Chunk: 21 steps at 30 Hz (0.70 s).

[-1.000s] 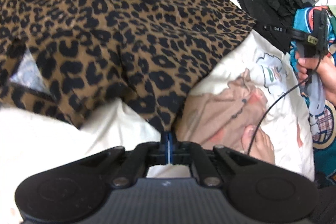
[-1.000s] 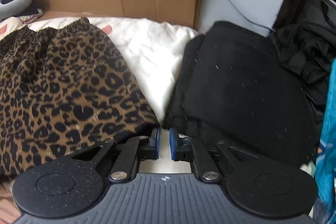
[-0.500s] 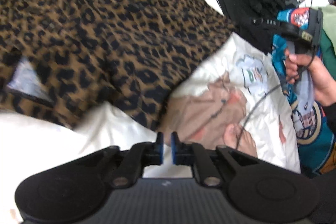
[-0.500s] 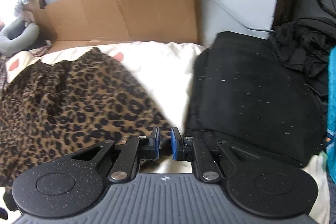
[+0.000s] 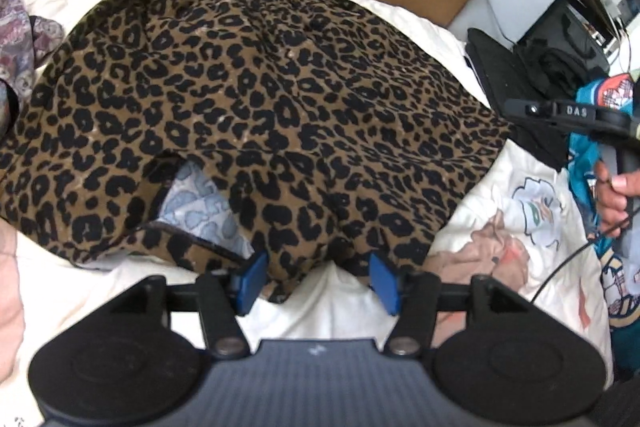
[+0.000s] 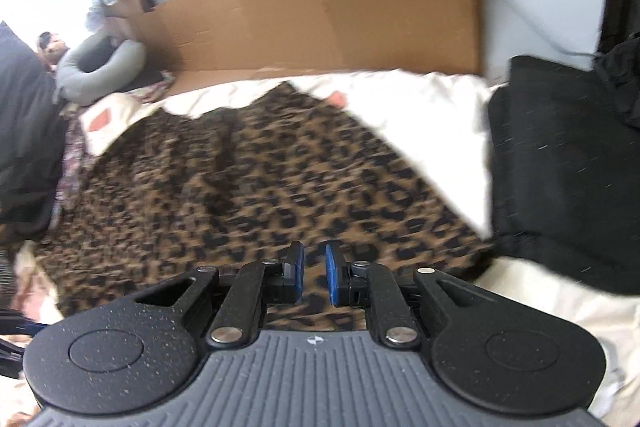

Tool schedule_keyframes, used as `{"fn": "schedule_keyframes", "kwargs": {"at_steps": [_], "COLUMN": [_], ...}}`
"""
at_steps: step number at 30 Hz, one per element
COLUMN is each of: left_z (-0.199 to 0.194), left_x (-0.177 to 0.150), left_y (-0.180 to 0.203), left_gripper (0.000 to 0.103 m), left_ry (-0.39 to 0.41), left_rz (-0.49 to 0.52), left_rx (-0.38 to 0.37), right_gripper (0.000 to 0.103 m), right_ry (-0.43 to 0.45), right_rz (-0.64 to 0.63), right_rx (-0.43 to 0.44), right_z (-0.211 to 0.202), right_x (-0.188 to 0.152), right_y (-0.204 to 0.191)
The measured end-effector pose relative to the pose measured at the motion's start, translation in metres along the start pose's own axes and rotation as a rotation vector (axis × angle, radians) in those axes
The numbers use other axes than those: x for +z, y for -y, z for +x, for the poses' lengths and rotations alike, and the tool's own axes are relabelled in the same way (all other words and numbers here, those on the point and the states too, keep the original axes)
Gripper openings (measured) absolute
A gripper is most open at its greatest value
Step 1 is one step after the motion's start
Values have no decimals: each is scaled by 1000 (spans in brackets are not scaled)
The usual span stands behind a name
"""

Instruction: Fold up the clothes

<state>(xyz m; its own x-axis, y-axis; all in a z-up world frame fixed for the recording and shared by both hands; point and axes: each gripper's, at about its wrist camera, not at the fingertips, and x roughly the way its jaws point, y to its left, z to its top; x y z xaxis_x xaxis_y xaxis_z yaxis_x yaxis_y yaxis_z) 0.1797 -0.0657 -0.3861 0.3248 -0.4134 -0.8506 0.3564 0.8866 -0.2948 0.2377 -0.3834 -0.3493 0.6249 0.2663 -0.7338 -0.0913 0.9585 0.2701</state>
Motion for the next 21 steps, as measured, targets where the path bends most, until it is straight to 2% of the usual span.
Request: {"fn": "schedule_keyframes", "kwargs": {"at_steps": [2,6,7,8,9,10,17,21], "left_z": [6,14,15,15,15,16,5,1], "left_x": [-5,-13,-14,-15,-16,-17,-22,-24], "left_y": [0,-3,-4,-7,-8,-8,0,2], "left_gripper": [57,44,34,28,17,10,5,5], "left_ry": [5,9,17,28,32,33,66,74], "left_rz": [33,61,54,43,42,42,95,96], "left_rx": [16,11,12,13,20,20,-33,-56], "right_gripper": [12,14,18,30,38,40,40,40], "right_ry": [-26,-70,-85,-100,-115,-135,-323,-391], "right_rz": [36,57,60,63,66,70,156,221], "right_rx": [41,121,141,160,179,202,368,402], "right_z": [3,10,12,14,16,19,47,57], "right_x": [0,0,-1,-3,-4,-7,-32,-46], "right_y": [-11,-36,-42,-48,-55,-61,-100,-108]}}
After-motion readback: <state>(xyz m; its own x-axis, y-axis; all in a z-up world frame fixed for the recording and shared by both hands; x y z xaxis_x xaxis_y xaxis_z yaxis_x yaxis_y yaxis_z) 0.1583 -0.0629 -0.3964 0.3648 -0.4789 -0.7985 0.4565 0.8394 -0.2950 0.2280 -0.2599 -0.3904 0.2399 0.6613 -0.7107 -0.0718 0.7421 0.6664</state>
